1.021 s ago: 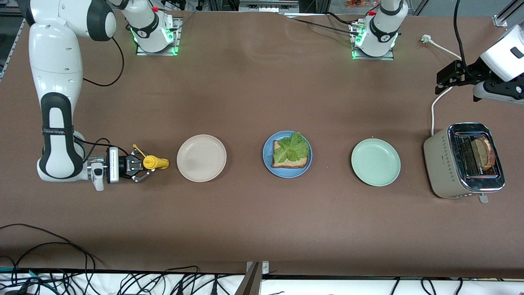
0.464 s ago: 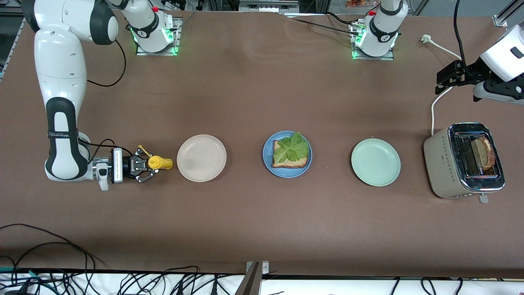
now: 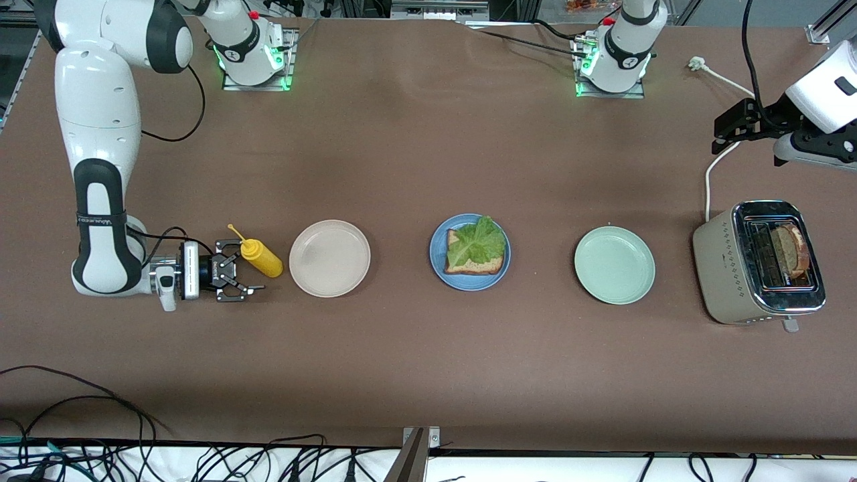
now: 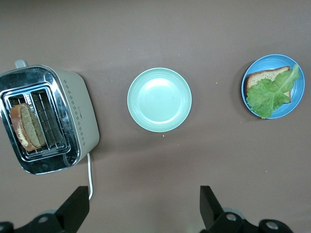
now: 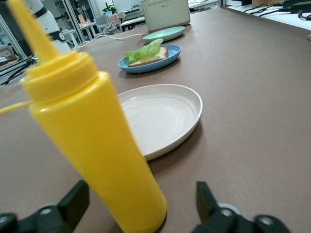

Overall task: Make sandwich in blue plate with both arms
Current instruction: 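Open the right gripper to release the yellow bottle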

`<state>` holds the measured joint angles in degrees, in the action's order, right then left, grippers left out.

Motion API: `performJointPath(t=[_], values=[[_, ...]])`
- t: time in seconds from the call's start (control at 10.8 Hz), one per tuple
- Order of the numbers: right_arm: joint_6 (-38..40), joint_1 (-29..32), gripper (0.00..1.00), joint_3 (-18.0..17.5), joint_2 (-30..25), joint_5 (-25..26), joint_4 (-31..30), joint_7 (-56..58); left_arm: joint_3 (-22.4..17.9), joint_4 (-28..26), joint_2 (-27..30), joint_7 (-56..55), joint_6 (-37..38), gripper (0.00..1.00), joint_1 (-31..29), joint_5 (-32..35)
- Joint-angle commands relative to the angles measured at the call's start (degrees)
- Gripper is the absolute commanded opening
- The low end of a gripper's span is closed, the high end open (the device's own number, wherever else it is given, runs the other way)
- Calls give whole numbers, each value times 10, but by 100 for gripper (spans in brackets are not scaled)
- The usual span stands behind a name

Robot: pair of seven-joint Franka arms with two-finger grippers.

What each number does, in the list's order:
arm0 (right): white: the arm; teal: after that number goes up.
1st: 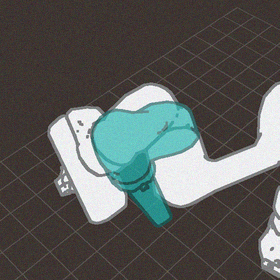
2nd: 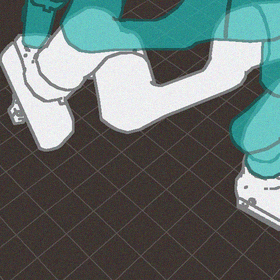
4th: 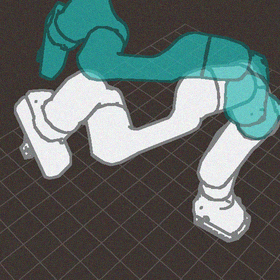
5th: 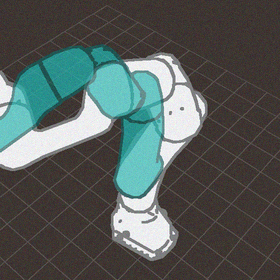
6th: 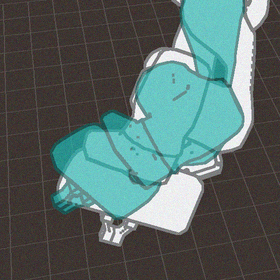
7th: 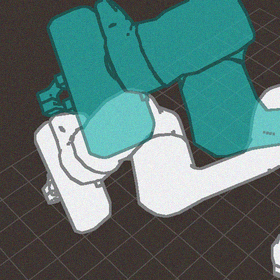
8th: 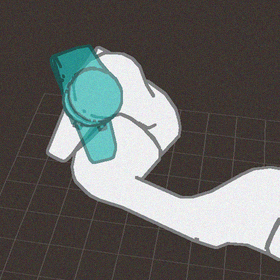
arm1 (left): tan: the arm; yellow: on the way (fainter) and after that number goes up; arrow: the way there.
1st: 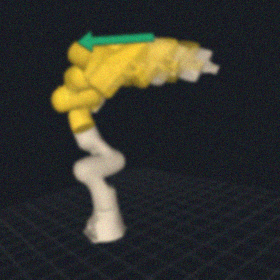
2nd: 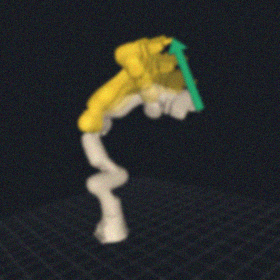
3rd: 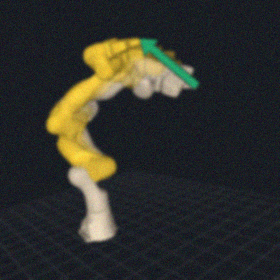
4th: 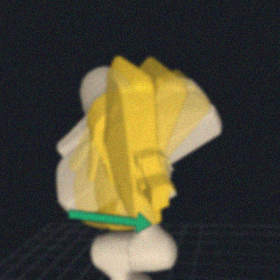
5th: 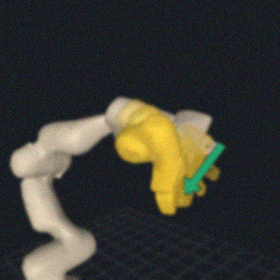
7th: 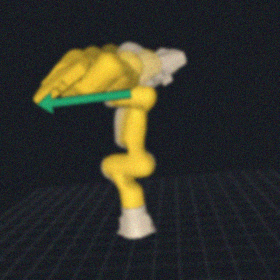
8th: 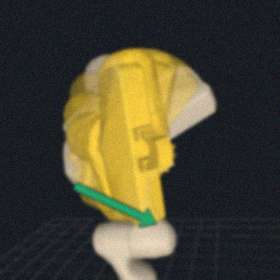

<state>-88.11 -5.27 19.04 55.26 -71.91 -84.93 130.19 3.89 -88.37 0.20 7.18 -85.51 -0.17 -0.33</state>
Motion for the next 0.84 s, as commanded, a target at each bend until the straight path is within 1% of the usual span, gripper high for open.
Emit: performJointPath(t=[0.0,0.09,0.28,0.37,0.56,0.74], values=[[7,3,100,26,-1,5,8,4,2,10,-3,4,8,100,-4,-3],[7,2,100,39,-5,21,9,4,2,10,-3,4,8,100,-3,-3],[9,0,100,64,-15,36,16,-10,2,10,-3,4,8,100,-4,-3],[6,-1,100,71,-33,64,16,-47,2,11,-3,4,8,100,-4,-3],[-14,-1,100,70,-86,151,16,-139,2,10,-3,4,8,100,-4,-2],[-16,-3,100,68,-132,213,15,-220,2,11,-3,4,8,100,-4,-2]])
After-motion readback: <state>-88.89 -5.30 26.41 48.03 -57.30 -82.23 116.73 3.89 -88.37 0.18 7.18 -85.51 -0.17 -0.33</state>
